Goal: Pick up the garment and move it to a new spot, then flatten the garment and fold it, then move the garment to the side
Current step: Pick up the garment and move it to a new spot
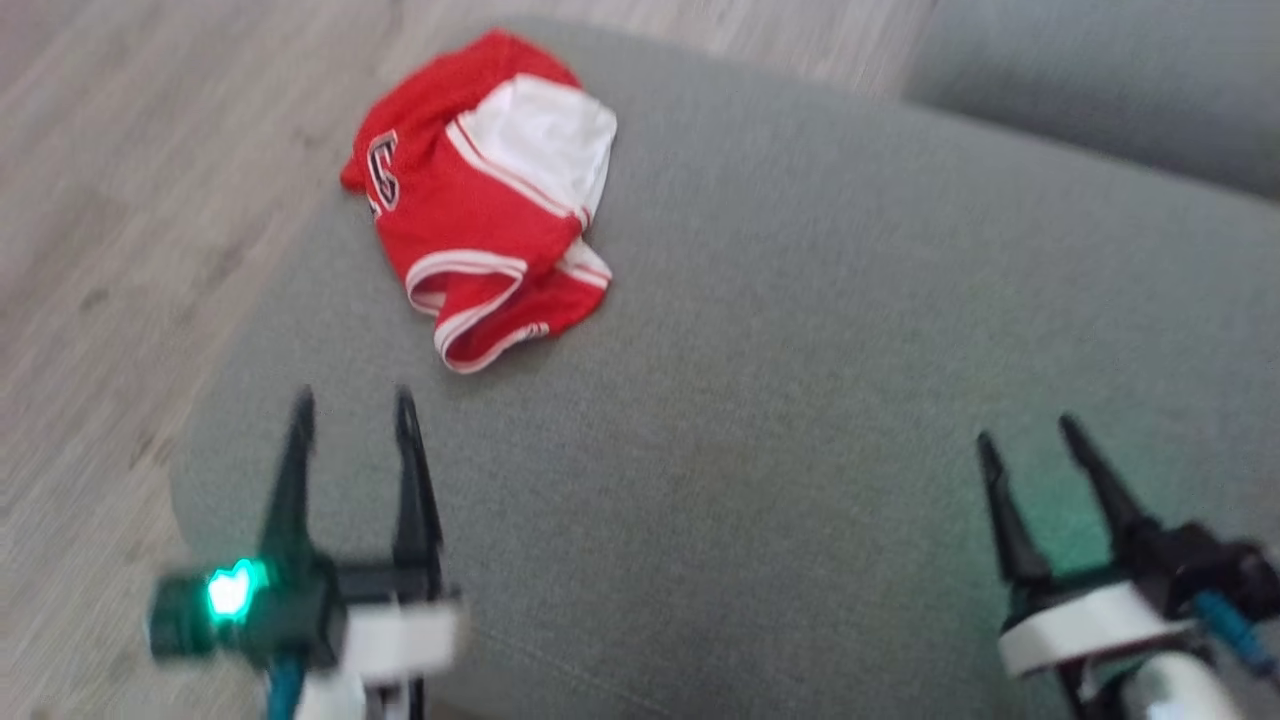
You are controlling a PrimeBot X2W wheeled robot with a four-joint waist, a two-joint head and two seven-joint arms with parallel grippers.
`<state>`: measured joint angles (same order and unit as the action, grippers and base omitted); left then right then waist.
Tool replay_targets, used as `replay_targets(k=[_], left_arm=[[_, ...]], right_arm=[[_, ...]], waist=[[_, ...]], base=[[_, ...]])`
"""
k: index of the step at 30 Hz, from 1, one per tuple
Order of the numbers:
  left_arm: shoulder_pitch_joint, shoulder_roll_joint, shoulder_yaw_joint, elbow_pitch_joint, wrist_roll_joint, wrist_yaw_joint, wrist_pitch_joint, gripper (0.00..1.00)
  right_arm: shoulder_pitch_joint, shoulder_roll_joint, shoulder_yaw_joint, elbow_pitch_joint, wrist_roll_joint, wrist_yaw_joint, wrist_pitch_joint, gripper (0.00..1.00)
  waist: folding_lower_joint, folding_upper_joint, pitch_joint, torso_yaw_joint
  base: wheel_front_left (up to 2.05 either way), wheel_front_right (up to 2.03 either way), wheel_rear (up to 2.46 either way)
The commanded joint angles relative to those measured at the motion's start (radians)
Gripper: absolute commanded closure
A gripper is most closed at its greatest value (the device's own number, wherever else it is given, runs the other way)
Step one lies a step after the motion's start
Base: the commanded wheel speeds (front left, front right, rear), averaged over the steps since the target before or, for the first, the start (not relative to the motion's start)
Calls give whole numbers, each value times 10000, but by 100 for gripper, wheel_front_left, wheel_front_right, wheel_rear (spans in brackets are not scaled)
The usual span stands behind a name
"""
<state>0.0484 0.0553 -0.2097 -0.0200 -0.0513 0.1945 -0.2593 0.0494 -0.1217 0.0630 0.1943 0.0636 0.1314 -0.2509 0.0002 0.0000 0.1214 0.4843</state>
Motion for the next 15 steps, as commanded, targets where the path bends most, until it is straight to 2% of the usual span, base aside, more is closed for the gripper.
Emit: replay_targets(k=[1,5,6,8,11,15], left_arm=[[-903,-4,440,-411,121,-8,-24,0],[-2525,262,588,77,223,-396,-24,0],[-3436,438,611,698,240,-663,-24,0],[-4335,560,592,1648,257,-884,-24,0],[-5604,581,644,3314,152,-1053,6,0],[-6889,397,568,5468,-65,-1159,620,0]], right_arm=[[-481,-340,201,-385,-100,-7,-109,0],[-898,-1163,263,-565,-195,-7,-109,0],[-1115,-1583,265,-648,-215,-7,-109,0],[-1289,-1942,223,-714,-206,-7,-109,0],[-1471,-2357,187,-819,-201,-7,-109,0],[-1542,-2758,77,-959,-165,-7,-109,0]], waist=[[-2,0,961,65],[-2,0,2039,-141],[-2,0,2522,-273],[-2,0,2867,-381],[-2,0,3284,-551],[-2,0,3696,-712]], base=[[0,0,0],[0,0,0],[0,0,0],[0,0,0],[0,0,0],[0,0,0]])
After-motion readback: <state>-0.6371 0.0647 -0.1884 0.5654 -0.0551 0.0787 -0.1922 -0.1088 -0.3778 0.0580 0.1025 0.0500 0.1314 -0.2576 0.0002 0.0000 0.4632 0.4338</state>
